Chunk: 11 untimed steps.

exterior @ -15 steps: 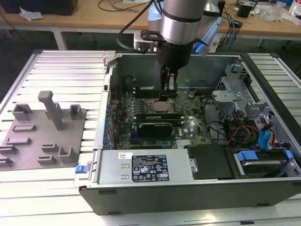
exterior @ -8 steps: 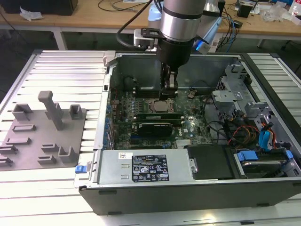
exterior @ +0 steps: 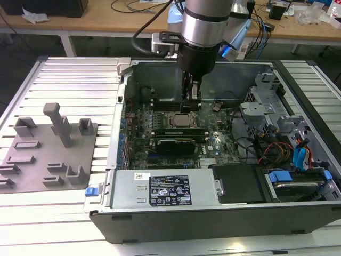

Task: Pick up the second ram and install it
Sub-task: 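Press down the second ram until it locks into place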

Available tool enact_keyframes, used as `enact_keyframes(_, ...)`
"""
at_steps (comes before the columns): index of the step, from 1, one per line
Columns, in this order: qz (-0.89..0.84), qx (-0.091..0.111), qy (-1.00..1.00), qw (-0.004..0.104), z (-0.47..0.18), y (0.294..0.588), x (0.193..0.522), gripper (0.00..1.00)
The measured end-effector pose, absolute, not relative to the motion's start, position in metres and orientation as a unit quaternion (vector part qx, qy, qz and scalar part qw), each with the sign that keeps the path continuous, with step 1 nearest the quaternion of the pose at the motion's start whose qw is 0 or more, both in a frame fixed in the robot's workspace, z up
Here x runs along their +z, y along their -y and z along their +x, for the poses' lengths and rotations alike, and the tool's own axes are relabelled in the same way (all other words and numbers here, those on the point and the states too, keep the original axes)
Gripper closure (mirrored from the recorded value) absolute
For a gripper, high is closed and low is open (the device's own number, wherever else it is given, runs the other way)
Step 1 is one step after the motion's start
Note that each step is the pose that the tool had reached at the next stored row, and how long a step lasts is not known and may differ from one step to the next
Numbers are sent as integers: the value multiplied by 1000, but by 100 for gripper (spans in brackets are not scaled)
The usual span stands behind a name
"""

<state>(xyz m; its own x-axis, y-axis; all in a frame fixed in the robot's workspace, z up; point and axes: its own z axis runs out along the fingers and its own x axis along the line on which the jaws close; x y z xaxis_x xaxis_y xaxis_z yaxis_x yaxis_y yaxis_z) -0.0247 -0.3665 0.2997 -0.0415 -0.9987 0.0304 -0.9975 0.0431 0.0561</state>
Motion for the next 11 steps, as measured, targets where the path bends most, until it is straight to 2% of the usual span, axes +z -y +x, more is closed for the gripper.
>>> enact_keyframes(11, 692, -10, 722, 31, 3, 366, 279, 89)
